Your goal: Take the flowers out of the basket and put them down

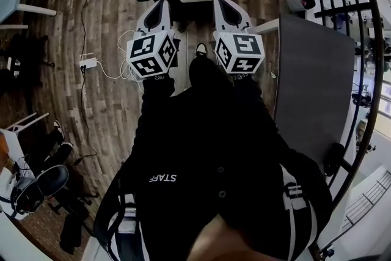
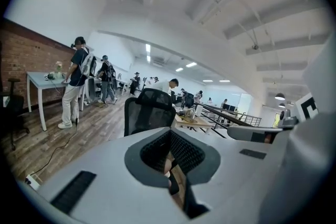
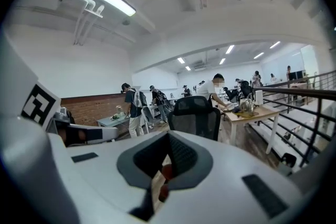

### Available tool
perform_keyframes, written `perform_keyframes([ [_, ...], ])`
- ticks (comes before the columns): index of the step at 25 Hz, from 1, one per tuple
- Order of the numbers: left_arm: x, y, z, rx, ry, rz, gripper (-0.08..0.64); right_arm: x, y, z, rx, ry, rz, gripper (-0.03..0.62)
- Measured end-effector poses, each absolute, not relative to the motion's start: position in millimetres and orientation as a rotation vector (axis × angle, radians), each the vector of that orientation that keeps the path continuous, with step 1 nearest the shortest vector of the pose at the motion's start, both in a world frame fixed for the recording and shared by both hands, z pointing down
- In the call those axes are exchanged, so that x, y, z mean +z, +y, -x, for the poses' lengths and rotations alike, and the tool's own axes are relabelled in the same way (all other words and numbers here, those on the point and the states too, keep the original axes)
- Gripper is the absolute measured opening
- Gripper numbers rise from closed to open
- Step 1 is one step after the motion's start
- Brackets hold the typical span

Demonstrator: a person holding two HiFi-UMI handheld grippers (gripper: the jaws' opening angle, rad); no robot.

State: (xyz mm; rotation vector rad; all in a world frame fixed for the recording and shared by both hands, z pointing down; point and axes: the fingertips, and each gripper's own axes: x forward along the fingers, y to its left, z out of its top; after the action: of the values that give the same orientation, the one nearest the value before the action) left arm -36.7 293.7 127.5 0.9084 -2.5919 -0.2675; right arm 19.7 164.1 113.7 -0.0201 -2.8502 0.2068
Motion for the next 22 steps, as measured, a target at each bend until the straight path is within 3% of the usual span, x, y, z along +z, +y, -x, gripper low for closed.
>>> perform_keyframes([
  [11, 131, 214, 146, -0.211, -2.617, -0.892, 0.002, 117, 113, 95, 0.201, -2.828, 0.116, 0.012],
  [22, 241, 212, 197, -0.155, -2.455, -0.846, 0.002, 218, 99, 154, 0.215, -2.64, 0.013, 0.012],
])
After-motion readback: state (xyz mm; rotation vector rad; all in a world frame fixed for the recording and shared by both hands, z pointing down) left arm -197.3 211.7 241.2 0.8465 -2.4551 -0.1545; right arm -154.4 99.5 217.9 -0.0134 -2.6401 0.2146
